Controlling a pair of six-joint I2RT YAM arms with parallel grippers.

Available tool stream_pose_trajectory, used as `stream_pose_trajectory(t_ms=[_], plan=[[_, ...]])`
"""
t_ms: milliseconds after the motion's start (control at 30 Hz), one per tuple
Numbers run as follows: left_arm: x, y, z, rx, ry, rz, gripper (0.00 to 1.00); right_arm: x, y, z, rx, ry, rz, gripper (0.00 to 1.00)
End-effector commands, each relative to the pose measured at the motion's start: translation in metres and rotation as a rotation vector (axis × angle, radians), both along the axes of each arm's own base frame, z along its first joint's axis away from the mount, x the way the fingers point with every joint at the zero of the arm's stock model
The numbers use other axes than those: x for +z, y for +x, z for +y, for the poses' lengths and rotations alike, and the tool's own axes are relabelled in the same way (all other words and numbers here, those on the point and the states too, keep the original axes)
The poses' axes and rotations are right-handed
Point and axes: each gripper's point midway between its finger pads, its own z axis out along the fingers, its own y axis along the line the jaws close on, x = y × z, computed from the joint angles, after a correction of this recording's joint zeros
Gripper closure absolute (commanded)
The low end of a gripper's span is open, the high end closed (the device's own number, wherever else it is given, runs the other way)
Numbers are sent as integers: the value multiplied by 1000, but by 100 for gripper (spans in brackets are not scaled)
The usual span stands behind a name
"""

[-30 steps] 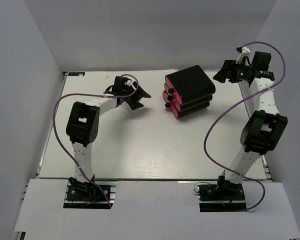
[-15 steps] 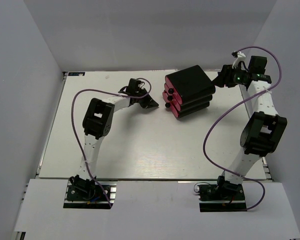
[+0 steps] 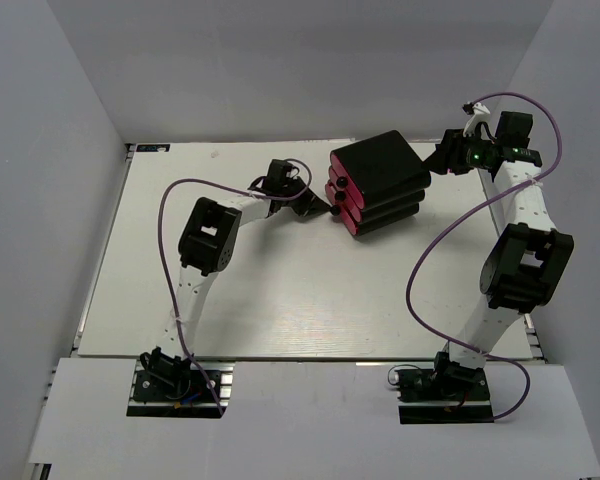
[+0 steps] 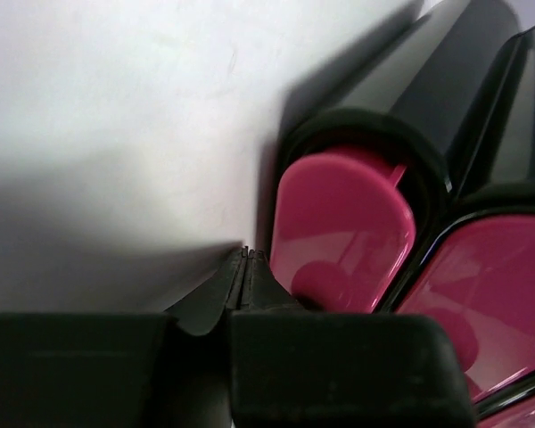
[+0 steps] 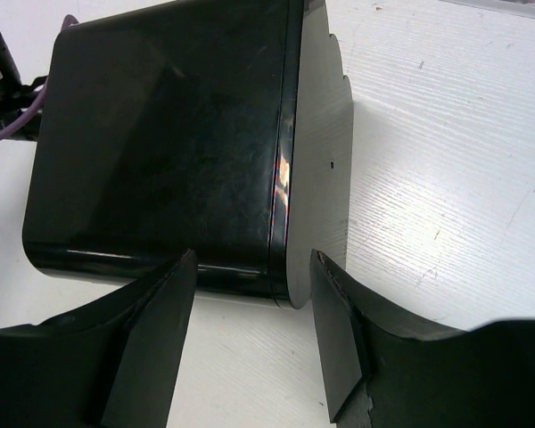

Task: Organize the makeup

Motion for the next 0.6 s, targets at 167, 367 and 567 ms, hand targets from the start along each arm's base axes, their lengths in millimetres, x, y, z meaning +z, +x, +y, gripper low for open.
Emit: stream_pose_trajectory(t_ms=[167,367,567], plan=[[38,15,-25,0,-159,-67,89,3,3,3,17,12,-22,41],[46,19,-30,12,-216,-72,89,2,2,4,20,16,-17,41],[43,17,-30,11,-215,-61,88,2,2,4,21,14,-18,42]])
